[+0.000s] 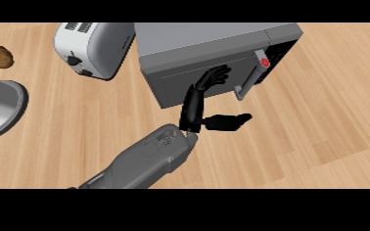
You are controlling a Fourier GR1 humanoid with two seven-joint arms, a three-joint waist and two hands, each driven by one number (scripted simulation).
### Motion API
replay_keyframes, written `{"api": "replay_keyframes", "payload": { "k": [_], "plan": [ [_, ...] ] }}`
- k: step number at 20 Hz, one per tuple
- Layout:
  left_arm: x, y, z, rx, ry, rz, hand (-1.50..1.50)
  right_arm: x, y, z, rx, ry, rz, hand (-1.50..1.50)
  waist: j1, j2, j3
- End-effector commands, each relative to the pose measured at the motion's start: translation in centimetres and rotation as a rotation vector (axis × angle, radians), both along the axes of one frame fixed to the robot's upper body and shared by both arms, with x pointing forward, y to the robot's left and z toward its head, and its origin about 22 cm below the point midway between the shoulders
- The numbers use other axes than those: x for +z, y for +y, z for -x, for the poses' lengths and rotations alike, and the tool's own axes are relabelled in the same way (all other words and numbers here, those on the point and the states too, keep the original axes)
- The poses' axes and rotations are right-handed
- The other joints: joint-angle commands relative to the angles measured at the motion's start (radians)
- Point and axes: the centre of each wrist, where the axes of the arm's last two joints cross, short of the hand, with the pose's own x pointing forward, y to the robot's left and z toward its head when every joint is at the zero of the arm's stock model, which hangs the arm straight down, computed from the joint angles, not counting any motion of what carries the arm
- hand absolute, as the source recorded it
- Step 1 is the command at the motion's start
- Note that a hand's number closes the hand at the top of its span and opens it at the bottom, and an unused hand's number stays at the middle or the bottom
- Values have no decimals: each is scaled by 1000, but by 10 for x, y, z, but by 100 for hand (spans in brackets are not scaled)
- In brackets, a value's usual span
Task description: Pick up the milk, place it into the microwave and close the microwave
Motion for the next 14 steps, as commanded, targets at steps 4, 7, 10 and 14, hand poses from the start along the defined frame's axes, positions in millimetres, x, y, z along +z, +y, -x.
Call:
{"api": "replay_keyframes", "payload": {
  "k": [4,7,10,14],
  "plan": [
    [22,-1,-22,100,-17,60,-150,27,-8,-8,-62,-87,98,150,-6,22,1],
    [20,1,-22,116,-3,70,-150,32,-8,-12,-70,-96,110,150,4,28,0],
    [24,-1,-26,119,-14,75,-150,34,-7,-14,-76,-95,118,150,8,27,2],
    [24,-3,-25,108,-15,82,-150,41,-9,-21,-87,-117,116,150,8,35,2]
  ]
}}
